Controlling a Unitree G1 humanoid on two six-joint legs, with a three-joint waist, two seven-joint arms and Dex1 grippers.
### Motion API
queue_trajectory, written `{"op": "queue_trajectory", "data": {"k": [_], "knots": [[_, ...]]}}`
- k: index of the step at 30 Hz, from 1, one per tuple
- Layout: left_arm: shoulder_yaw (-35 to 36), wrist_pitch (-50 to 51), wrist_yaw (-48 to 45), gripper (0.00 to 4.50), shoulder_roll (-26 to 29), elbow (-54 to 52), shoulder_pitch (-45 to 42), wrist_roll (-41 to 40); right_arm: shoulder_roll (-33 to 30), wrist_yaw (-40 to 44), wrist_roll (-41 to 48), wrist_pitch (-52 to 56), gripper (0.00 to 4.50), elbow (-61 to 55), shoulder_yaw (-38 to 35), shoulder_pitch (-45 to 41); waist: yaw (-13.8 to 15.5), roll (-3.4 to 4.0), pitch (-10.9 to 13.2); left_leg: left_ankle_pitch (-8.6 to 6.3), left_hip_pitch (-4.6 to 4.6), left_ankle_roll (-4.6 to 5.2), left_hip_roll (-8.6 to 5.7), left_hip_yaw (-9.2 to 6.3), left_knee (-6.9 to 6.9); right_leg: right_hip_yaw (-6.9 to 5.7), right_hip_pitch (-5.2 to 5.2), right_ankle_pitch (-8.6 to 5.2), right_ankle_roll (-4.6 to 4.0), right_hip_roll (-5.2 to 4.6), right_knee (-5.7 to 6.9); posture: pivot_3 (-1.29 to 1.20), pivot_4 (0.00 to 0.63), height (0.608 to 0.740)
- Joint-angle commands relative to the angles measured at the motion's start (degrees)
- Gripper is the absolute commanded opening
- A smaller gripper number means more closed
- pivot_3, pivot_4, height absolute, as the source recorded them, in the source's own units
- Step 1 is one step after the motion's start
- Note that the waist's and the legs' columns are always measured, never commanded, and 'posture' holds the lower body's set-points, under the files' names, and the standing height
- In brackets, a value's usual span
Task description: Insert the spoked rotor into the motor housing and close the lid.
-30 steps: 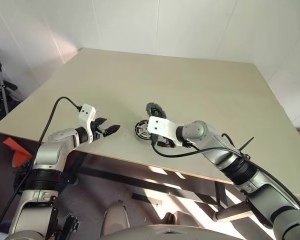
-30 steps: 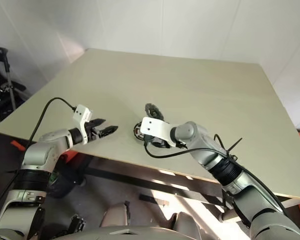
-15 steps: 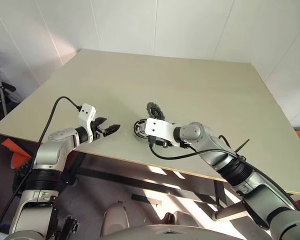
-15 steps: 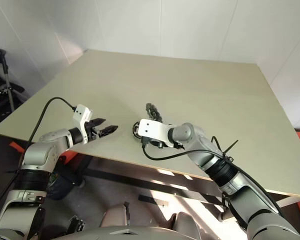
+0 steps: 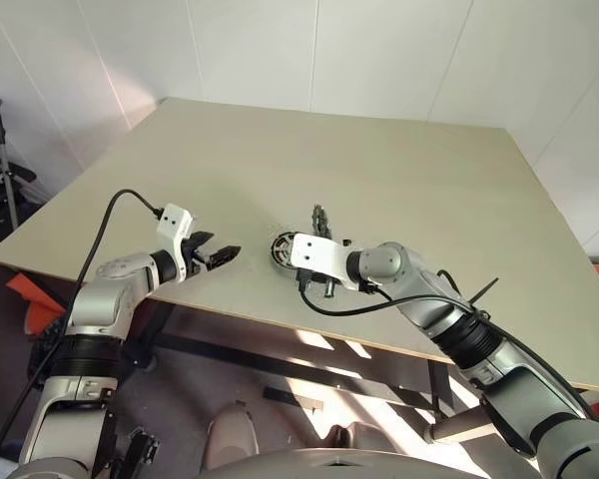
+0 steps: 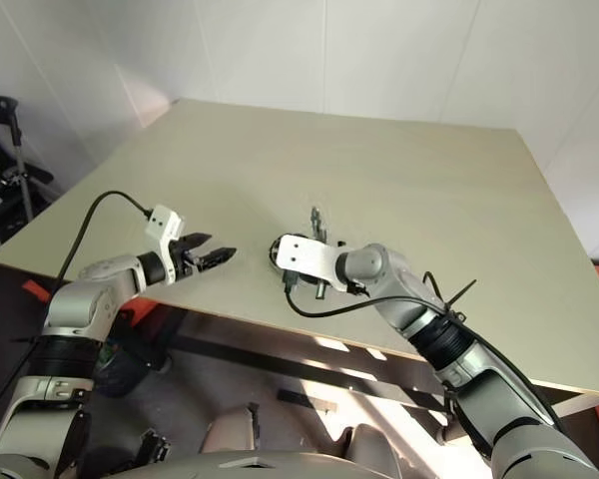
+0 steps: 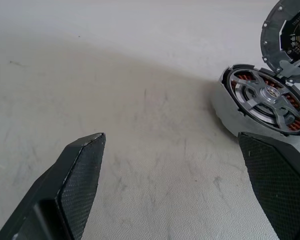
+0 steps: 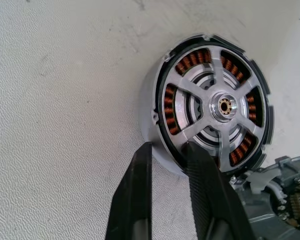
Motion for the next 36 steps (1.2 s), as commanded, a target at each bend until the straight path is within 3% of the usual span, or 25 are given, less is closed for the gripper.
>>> {"op": "queue_trajectory", "data": {"k": [1, 19, 36], "knots": [[0.8, -1.4, 0.1, 4.50, 0.2, 0.0, -1.5, -0.2, -1.1, -0.2, -1.8, 0.3, 0.08, 1.0, -2.0, -0.8, 0.2, 0.00, 0.0, 0.00, 0.00, 0.00, -0.01, 0.00, 0.00, 0.00, 0.01, -0.02, 0.03, -0.01, 0.00, 0.00, 0.000, 0.740], [0.3, -2.6, 0.0, 4.50, -0.4, 1.4, -2.2, 0.2, -3.7, 2.8, -0.3, 2.3, 0.00, -3.0, -4.1, 1.7, 0.4, 0.00, 0.0, -0.01, 0.07, 0.02, -0.04, -0.01, -0.03, -0.01, 0.20, -0.12, 0.20, -0.03, -0.08, 0.00, 0.000, 0.740], [0.1, -2.5, 0.1, 4.50, -0.7, 1.2, -1.9, 0.2, -2.1, 4.1, 1.5, 6.3, 0.00, -6.8, -5.7, 1.8, 0.3, 0.00, 0.0, -0.12, -0.02, 0.20, -0.03, 0.02, -0.08, -0.02, 0.11, -0.03, 0.00, -0.02, -0.19, 0.00, 0.000, 0.740]]}}
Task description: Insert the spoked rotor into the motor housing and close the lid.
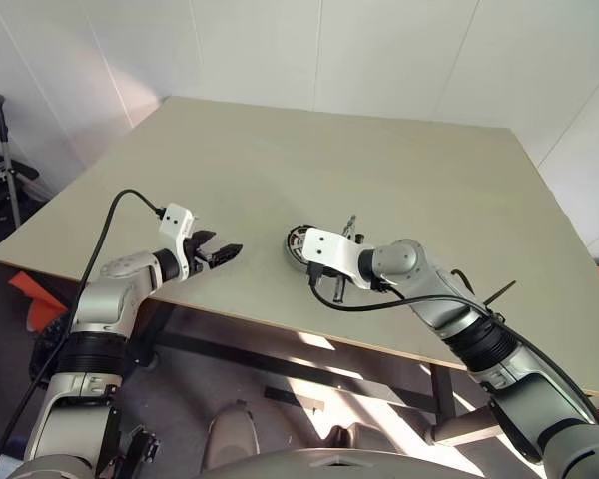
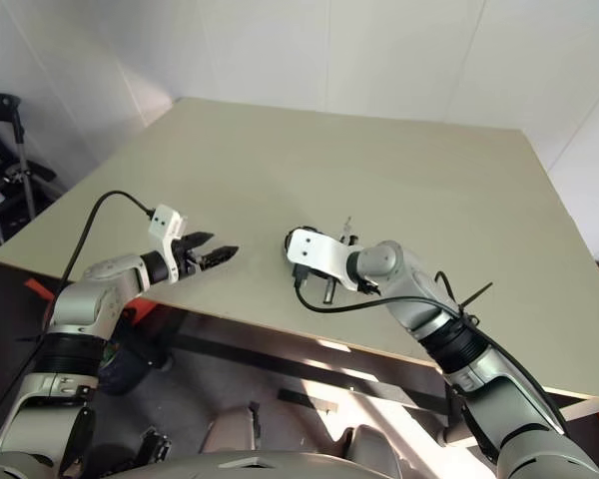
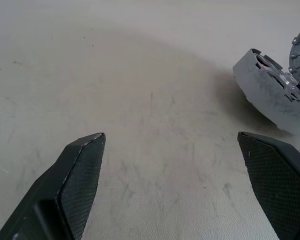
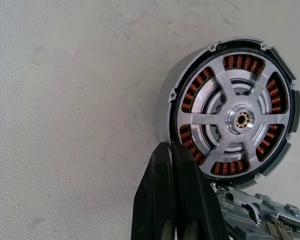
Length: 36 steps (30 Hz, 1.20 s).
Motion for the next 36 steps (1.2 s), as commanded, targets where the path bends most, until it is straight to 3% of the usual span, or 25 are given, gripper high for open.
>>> {"op": "queue_trajectory", "data": {"k": [1, 10, 25, 33, 36], "knots": [[0.2, -0.8, 0.1, 4.50, 0.1, -0.8, -1.5, 0.0, -0.1, 0.6, 1.0, 1.2, 0.00, -3.0, -2.2, -0.2, 0.0, 0.00, 0.0, 0.00, 0.00, 0.00, 0.00, 0.00, 0.00, 0.00, 0.00, 0.00, 0.00, 0.00, 0.00, 0.00, 0.000, 0.740], [0.3, -0.5, 0.2, 4.50, 0.1, -1.0, -1.4, -0.1, 3.1, 0.4, 3.4, 8.5, 0.00, -8.4, -3.2, -2.8, -0.2, 0.01, 0.0, -0.01, -0.17, 0.01, 0.02, 0.02, -0.05, 0.01, -0.30, -0.01, -0.01, 0.03, 0.01, 0.00, 0.000, 0.740], [1.2, -0.5, 0.6, 4.50, 1.1, -1.5, -0.8, -0.3, 5.7, 0.4, 4.9, 10.9, 0.00, -5.5, -2.4, -4.7, -0.3, 0.01, 0.0, 0.00, -0.31, -0.01, 0.06, 0.01, -0.04, 0.06, -0.50, 0.00, -0.02, 0.11, 0.06, 0.00, 0.000, 0.740], [1.1, -0.6, 0.8, 4.50, 1.2, -1.5, -0.8, -0.3, 5.6, -1.0, 5.2, 10.8, 2.45, -4.9, -2.5, -5.1, -0.3, 0.01, 0.0, 0.01, -0.30, -0.01, 0.06, 0.01, -0.02, 0.06, -0.48, 0.00, -0.02, 0.10, 0.07, 0.00, 0.000, 0.740], [1.1, -0.6, 0.7, 4.50, 1.1, -1.5, -0.9, -0.3, 5.5, -1.2, 5.7, 11.4, 2.45, -5.3, -2.9, -5.0, -0.2, 0.01, 0.0, 0.01, -0.30, -0.02, 0.06, 0.01, -0.02, 0.06, -0.48, 0.00, -0.02, 0.10, 0.07, 0.00, 0.000, 0.740]]}}
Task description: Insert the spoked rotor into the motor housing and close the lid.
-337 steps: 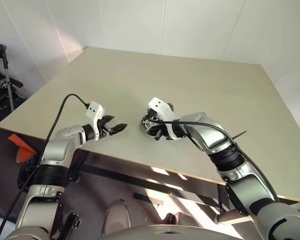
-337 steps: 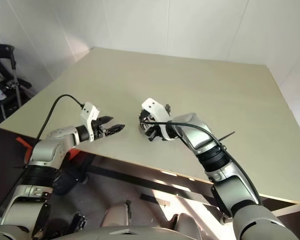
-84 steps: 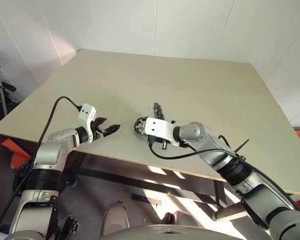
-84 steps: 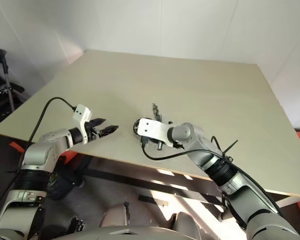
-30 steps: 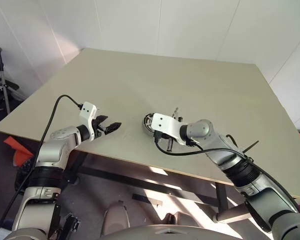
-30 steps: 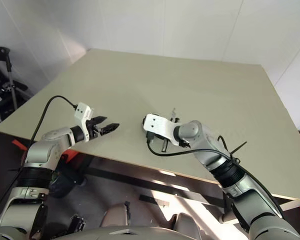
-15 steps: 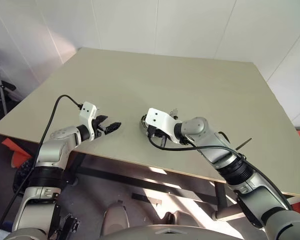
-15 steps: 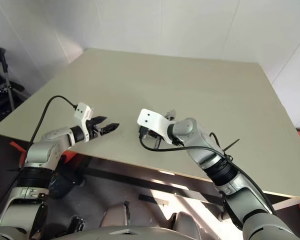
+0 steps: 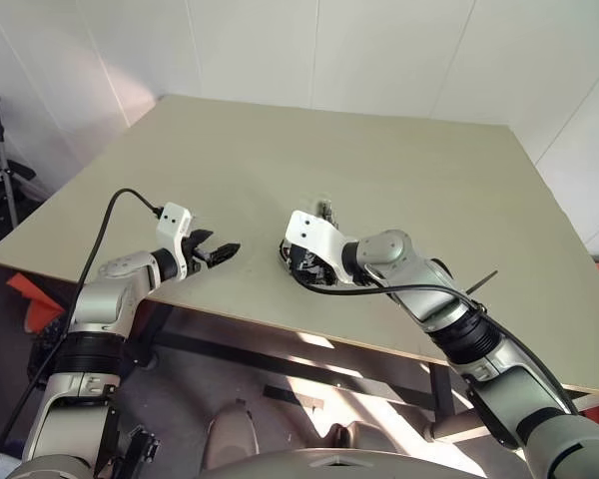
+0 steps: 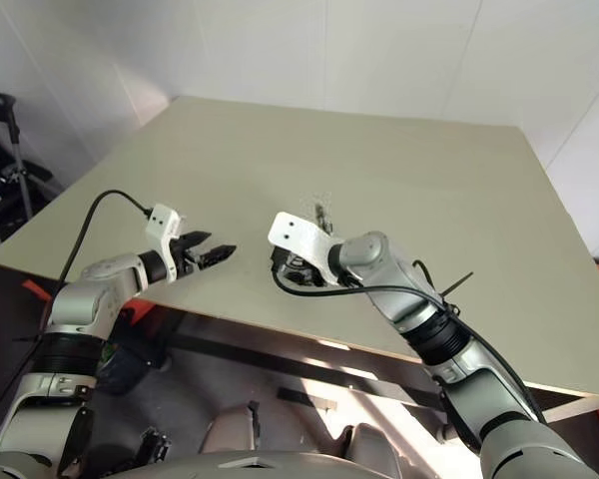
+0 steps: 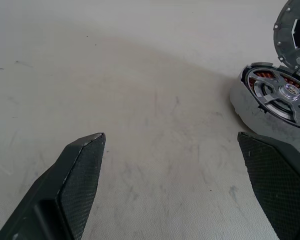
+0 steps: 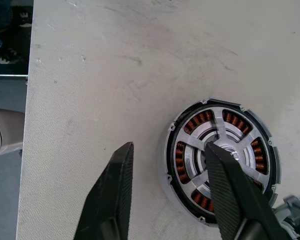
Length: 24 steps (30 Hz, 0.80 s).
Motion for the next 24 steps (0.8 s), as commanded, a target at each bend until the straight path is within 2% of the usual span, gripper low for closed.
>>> {"op": "queue_trajectory", "data": {"k": [1, 10, 24], "knots": [[0.9, -0.7, 0.0, 4.50, 0.7, -1.4, -0.9, -0.3, -0.2, -0.4, 0.9, 0.2, 2.45, -1.2, -2.0, -1.4, 0.0, 0.00, 0.0, 0.00, 0.00, 0.00, 0.00, 0.00, 0.00, 0.00, 0.00, 0.00, 0.00, 0.00, 0.00, 0.00, 0.000, 0.740], [0.7, -0.7, -0.3, 4.50, 0.7, -0.9, -1.3, -0.2, -1.1, -0.3, 2.2, 0.6, 2.45, -1.6, -1.5, -0.5, 0.0, 0.00, 0.0, 0.00, 0.00, -0.01, 0.00, 0.00, 0.00, 0.00, 0.00, 0.00, 0.00, 0.00, 0.00, 0.00, 0.000, 0.740], [0.7, -0.6, -0.5, 4.50, 1.2, -1.0, -1.2, -0.2, -0.7, -3.1, 0.0, -4.3, 2.45, 9.5, 0.3, 0.8, -0.1, -0.02, 0.0, 0.00, 0.14, 0.00, 0.00, 0.00, 0.02, 0.01, 0.11, 0.00, 0.00, 0.00, 0.02, 0.00, 0.000, 0.740]]}}
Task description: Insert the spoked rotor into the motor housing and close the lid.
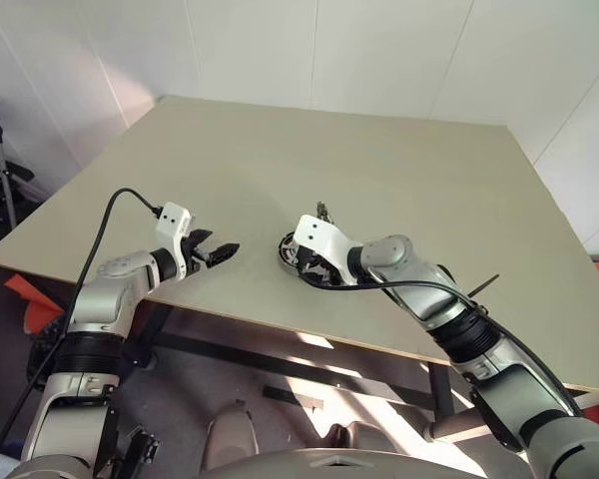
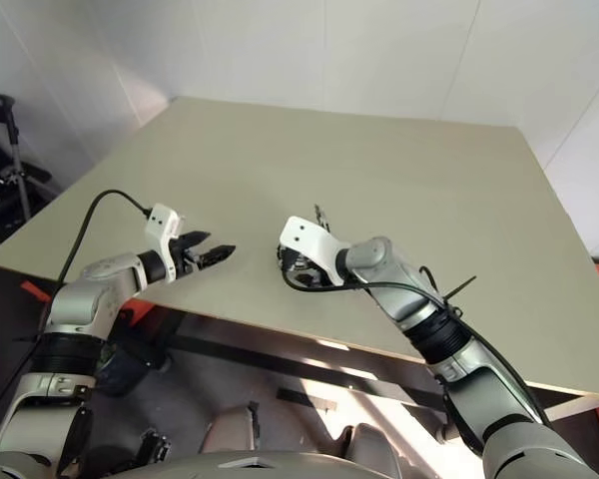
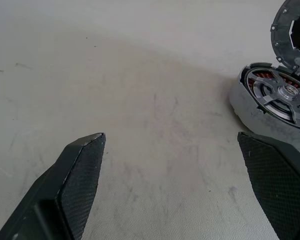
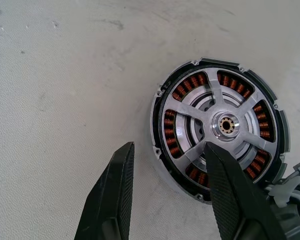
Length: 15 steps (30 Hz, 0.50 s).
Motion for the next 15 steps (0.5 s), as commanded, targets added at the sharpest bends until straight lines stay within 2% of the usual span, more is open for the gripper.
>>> {"op": "queue_trajectory", "data": {"k": [1, 8, 15], "knots": [[0.7, -0.7, -0.4, 4.50, 0.9, -0.9, -1.3, -0.2, -0.7, -0.4, -1.0, -0.7, 2.45, 1.7, -0.3, -0.1, 0.0, 0.00, 0.0, 0.00, 0.05, 0.00, 0.00, 0.00, 0.00, 0.00, 0.05, 0.00, 0.00, 0.00, 0.00, 0.00, 0.000, 0.740], [0.3, -0.9, -0.6, 4.50, 0.8, -0.5, -1.9, -0.1, -1.8, 1.7, 2.4, 3.6, 2.45, -7.0, -3.2, -1.2, 0.1, 0.01, 0.0, 0.00, 0.10, 0.00, 0.00, -0.01, 0.00, 0.00, 0.14, 0.00, 0.00, 0.00, -0.01, 0.00, 0.000, 0.740], [-0.3, -1.2, -0.9, 4.50, 0.2, 0.6, -2.9, 0.1, 3.2, 1.0, 11.5, 17.1, 2.45, -16.6, -11.7, -8.5, 0.0, 0.01, 0.0, 0.01, -0.06, -0.01, 0.07, -0.01, -0.03, 0.04, -0.11, 0.01, -0.02, 0.12, 0.00, 0.00, 0.000, 0.740]]}}
